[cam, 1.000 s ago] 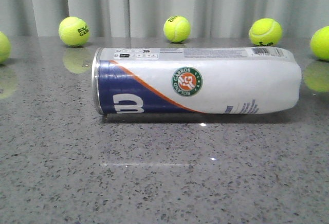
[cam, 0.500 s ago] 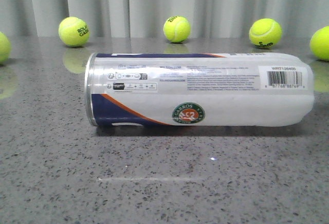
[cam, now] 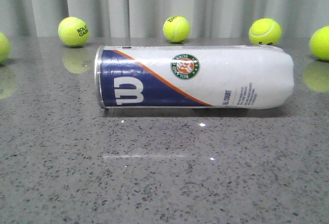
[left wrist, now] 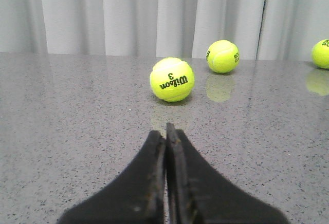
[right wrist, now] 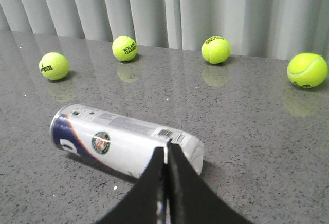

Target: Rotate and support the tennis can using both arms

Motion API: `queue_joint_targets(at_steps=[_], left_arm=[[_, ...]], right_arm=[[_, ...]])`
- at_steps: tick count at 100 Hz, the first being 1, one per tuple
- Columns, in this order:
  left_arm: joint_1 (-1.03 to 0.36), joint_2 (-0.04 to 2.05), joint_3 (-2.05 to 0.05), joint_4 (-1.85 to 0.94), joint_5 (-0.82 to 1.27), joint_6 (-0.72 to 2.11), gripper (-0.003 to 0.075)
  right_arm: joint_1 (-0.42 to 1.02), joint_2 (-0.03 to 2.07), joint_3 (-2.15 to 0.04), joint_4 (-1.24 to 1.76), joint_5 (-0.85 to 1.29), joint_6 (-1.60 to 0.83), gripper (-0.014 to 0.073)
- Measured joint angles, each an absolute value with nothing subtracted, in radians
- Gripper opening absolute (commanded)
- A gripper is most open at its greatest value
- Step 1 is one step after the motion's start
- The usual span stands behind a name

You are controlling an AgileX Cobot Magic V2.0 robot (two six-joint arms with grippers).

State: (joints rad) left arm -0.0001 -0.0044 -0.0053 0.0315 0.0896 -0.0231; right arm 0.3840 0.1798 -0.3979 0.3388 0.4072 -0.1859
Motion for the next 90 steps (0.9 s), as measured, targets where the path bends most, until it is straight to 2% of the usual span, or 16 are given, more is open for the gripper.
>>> queue_joint_targets(at_steps=[21, 40, 56, 65, 82, 90], left_arm=[[0.000, 0.039, -0.186, 0.047, 0.295, -0.023, -0.0019], [0.000, 0.245, -0.409, 0.049, 0.593, -0.022, -0.0019], [-0.019, 0.418, -0.553, 0.049, 0.736, -0.022, 0.0002], [-0.027, 0.506, -0.623, 0.030, 0.801, -0.022, 0.0124], [-0.027, 0.633, -0.706, -0.099, 0.859, 0.012, 0.0508], [-0.028, 0.682, -0.725, -0.200, 0.862, 0.045, 0.0573]], right_arm=[[0.384, 0.120, -0.387, 0.339, 0.467, -0.186, -0.0060], [0.384, 0.118, -0.387, 0.339, 0.475, -0.186, -0.0060], [0.384, 0.118, -0.387, 0.339, 0.479, -0.186, -0.0060], [0.384, 0.118, -0.387, 0.339, 0.479, -0.186, -0.0060], [0.384, 0.118, -0.387, 0.339, 0.479, -0.186, -0.0060], [0.384, 0.118, -0.387, 0.339, 0.481, -0.186, -0.0060]])
